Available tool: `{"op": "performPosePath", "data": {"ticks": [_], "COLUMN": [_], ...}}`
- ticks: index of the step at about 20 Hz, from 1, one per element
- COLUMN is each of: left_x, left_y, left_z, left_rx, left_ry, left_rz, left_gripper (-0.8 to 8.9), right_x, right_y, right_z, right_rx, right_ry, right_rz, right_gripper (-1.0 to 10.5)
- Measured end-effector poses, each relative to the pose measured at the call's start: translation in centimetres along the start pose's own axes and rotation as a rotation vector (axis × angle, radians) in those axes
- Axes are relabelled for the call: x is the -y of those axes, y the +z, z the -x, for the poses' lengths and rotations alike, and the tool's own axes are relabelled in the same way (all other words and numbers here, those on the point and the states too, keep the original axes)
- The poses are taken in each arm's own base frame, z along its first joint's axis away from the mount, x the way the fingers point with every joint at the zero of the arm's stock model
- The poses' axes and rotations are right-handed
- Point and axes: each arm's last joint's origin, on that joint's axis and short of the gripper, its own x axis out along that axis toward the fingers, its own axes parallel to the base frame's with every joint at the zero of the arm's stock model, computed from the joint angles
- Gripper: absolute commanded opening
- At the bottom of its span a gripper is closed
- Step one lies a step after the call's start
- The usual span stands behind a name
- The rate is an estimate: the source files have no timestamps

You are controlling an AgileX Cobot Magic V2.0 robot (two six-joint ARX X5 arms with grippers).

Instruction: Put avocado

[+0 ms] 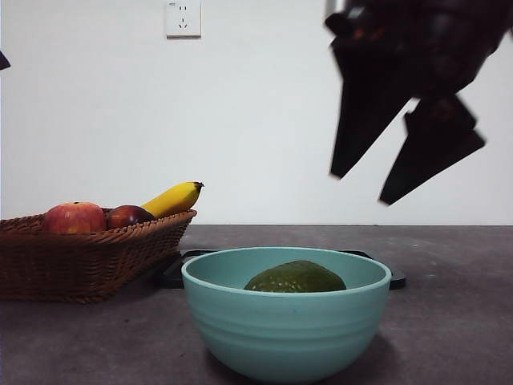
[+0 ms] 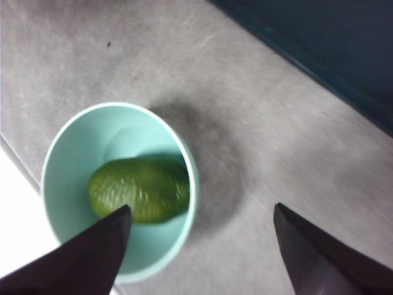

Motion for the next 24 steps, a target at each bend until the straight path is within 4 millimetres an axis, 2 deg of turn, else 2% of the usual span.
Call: {"op": "performPosePath", "data": {"ticks": [5, 12, 17, 21, 24], "left_x": [0.0, 0.0, 0.0, 0.0, 0.0], "left_y": [0.0, 0.0, 0.0, 0.0, 0.0], "left_z": [0.0, 0.0, 0.0, 0.0, 0.0], "left_rx": [0.000, 0.000, 0.000, 0.001, 0.001], "left_ry": [0.000, 0.000, 0.000, 0.000, 0.000], "left_rz": [-0.002, -0.001, -0.001, -0.002, -0.002], "left_gripper": [3.42, 3.42, 3.42, 3.42, 3.42], "right_x": [-0.6, -0.8, -0.6, -0.6, -0.8], "right_y": [0.7, 1.2, 1.3, 1.2, 1.2], "right_z": [-3.4, -6.2, -7.1, -7.8, -7.8], "right_rx": [-0.055, -0.073, -0.078, -0.101, -0.103], "right_ry": [-0.059, -0.085, -0.085, -0.079, -0.076], "right_rz": [0.050, 0.086, 0.089, 0.093, 0.099], "right_gripper": [3.4, 2.9, 1.7, 1.1, 0.1]}}
